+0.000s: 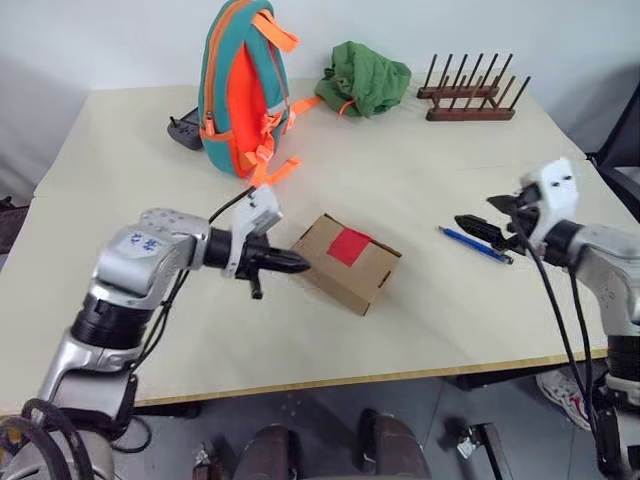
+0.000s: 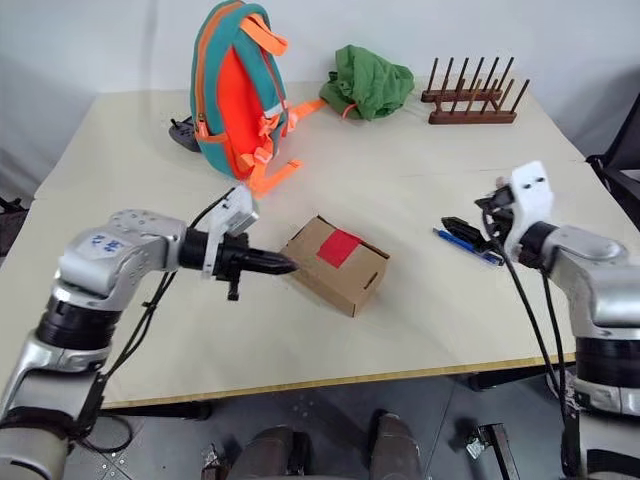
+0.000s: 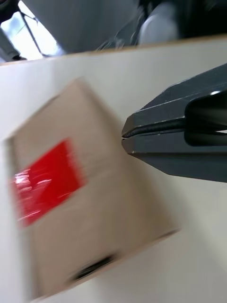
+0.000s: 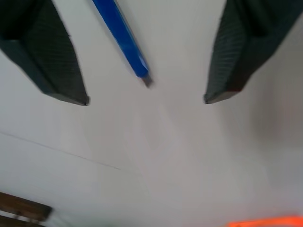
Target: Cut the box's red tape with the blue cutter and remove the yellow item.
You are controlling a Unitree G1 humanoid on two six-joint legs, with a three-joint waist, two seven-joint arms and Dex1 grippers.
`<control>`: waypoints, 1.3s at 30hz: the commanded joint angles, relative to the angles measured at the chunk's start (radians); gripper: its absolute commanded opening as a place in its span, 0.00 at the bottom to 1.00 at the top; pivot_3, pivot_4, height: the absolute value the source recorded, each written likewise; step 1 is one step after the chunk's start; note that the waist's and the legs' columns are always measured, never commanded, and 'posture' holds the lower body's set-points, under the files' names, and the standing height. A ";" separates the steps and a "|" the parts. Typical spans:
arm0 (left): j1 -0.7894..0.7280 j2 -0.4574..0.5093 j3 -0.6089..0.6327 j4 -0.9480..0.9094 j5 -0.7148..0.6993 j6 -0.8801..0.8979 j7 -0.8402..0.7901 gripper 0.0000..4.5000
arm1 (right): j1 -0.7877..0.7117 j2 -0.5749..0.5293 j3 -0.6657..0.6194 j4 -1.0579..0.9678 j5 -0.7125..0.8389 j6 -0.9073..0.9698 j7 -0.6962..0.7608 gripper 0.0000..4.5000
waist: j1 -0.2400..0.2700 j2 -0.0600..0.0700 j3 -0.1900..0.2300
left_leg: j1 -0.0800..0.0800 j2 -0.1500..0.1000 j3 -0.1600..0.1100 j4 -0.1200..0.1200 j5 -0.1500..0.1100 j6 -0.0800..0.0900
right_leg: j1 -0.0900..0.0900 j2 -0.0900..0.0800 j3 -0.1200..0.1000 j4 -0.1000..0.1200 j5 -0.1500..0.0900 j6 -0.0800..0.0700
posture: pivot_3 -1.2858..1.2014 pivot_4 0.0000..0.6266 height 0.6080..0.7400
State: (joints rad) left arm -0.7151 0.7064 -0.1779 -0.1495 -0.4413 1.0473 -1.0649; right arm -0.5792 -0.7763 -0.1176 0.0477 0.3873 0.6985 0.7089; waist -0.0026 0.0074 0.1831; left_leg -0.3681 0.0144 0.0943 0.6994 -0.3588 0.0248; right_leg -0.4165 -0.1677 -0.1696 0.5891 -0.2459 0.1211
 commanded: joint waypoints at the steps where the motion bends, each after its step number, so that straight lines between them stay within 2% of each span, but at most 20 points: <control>1: 0.044 0.015 -0.013 -0.096 -0.034 0.028 0.008 0.00 | -0.077 0.006 0.064 0.027 -0.044 -0.037 0.039 0.54 | 0.005 0.000 0.000 | 0.000 0.000 0.000 0.000 0.000 0.000 | 0.000 0.000 0.001 0.000 0.000 0.000 | 0.52 0.24 1.00; 6: 0.104 -0.033 -0.061 -0.095 0.049 -0.048 0.132 0.00 | -0.162 0.045 0.192 0.146 -0.125 -0.098 0.096 0.13 | 0.011 0.000 0.000 | -0.001 -0.001 0.001 0.002 0.000 0.000 | 0.000 0.002 0.008 -0.001 0.000 0.001 | 0.52 0.24 1.00; 8: 0.114 -0.077 -0.063 -0.068 0.088 -0.098 0.200 0.00 | -0.179 0.059 0.238 0.166 -0.146 -0.108 0.136 0.01 | 0.012 0.000 0.000 | -0.002 -0.001 0.001 0.002 0.000 0.000 | 0.000 0.003 0.008 0.000 0.000 0.001 | 0.52 0.24 1.00; 12: 0.112 -0.150 -0.050 -0.022 0.138 -0.153 0.300 0.00 | -0.172 0.064 0.290 0.123 -0.145 -0.079 0.221 0.01 | 0.012 0.000 0.000 | -0.002 -0.001 0.002 0.002 0.000 0.000 | 0.000 0.003 0.008 0.000 0.000 0.001 | 0.52 0.24 1.00; 17: 0.099 -0.195 -0.006 0.011 0.164 -0.198 0.377 0.00 | -0.074 0.031 0.299 -0.162 -0.049 0.078 0.302 0.01 | 0.016 0.000 0.000 | -0.002 0.000 0.001 0.001 0.000 0.000 | 0.000 0.003 0.007 0.000 0.000 0.001 | 0.52 0.24 1.00; 26: 0.072 -0.171 0.004 0.052 0.177 -0.230 0.353 0.00 | -0.002 0.046 0.282 -0.405 0.041 0.237 0.256 0.01 | 0.025 0.000 0.000 | -0.001 0.000 0.001 0.002 0.000 0.000 | 0.000 0.003 0.008 0.000 0.000 0.001 | 0.52 0.24 1.00; 30: 0.065 -0.133 0.003 0.067 0.183 -0.243 0.324 0.00 | 0.020 0.030 0.280 -0.406 0.003 0.229 0.201 0.01 | 0.026 0.000 0.000 | -0.002 -0.001 0.001 0.002 0.000 0.000 | 0.000 0.003 0.008 0.000 0.000 0.001 | 0.52 0.24 1.00; 32: 0.059 -0.103 0.018 0.085 0.181 -0.259 0.300 0.00 | 0.020 0.016 0.236 -0.406 -0.020 0.220 0.151 0.01 | 0.025 0.000 0.000 | -0.002 -0.001 0.002 0.002 0.000 0.000 | 0.000 0.003 0.008 0.000 0.000 0.001 | 0.52 0.24 1.00; 35: 0.034 -0.069 0.048 0.098 0.155 -0.257 0.264 0.00 | -0.005 0.006 0.150 -0.415 0.007 0.312 0.090 0.13 | 0.026 0.000 0.000 | -0.002 0.000 0.002 0.002 0.000 0.000 | -0.001 0.003 0.008 0.000 0.000 0.001 | 0.52 0.24 1.00; 39: -0.024 -0.062 0.103 0.090 0.073 -0.190 0.208 0.00 | -0.033 0.024 0.062 -0.430 0.029 0.396 0.012 0.43 | 0.027 0.000 0.000 | -0.003 -0.001 0.001 0.002 0.000 0.000 | -0.001 0.003 0.008 0.000 0.000 0.001 | 0.52 0.24 1.00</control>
State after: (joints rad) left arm -0.7053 0.6429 -0.1129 -0.0277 -0.3205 0.8369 -0.8296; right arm -0.5873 -0.7601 -0.0070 -0.3430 0.3937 1.0667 0.7533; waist 0.0241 0.0073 0.1831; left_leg -0.3707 0.0138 0.0957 0.7013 -0.3587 0.0245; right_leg -0.4172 -0.1644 -0.1619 0.5888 -0.2457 0.1218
